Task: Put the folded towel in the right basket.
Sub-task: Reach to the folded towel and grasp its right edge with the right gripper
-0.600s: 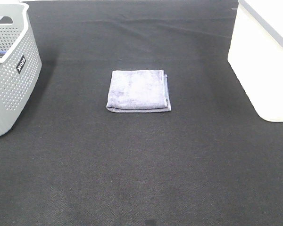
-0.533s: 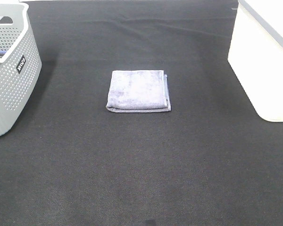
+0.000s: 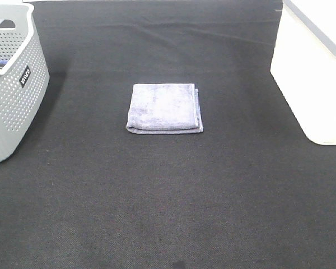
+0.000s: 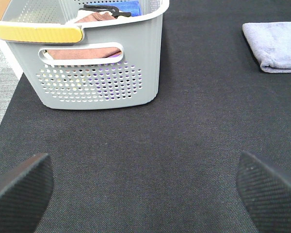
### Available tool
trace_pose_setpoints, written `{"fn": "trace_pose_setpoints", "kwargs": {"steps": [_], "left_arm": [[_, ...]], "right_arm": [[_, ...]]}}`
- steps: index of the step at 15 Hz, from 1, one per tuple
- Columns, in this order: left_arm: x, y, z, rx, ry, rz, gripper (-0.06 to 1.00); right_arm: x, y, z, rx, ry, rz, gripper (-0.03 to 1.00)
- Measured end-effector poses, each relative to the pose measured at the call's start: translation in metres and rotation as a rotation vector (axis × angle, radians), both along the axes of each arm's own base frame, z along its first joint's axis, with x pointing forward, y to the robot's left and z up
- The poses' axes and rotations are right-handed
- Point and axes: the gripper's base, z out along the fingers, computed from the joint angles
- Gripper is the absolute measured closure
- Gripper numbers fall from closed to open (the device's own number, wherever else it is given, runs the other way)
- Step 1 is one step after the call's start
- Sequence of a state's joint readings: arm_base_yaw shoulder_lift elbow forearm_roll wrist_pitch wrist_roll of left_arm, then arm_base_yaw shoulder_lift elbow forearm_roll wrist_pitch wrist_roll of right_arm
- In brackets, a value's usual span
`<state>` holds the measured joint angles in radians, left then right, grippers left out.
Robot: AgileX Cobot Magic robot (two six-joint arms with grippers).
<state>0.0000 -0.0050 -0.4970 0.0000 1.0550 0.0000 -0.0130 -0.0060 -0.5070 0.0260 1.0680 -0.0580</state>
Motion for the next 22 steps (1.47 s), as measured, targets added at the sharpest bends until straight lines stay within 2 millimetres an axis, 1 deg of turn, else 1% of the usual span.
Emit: {"fn": "trace_pose_setpoints", "kwargs": {"steps": [22], "left_arm": [[0.0,0.0,0.0,0.0,0.0,0.0,-0.03]], "right_arm": [[0.0,0.0,0.0,0.0,0.0,0.0,0.22]]}}
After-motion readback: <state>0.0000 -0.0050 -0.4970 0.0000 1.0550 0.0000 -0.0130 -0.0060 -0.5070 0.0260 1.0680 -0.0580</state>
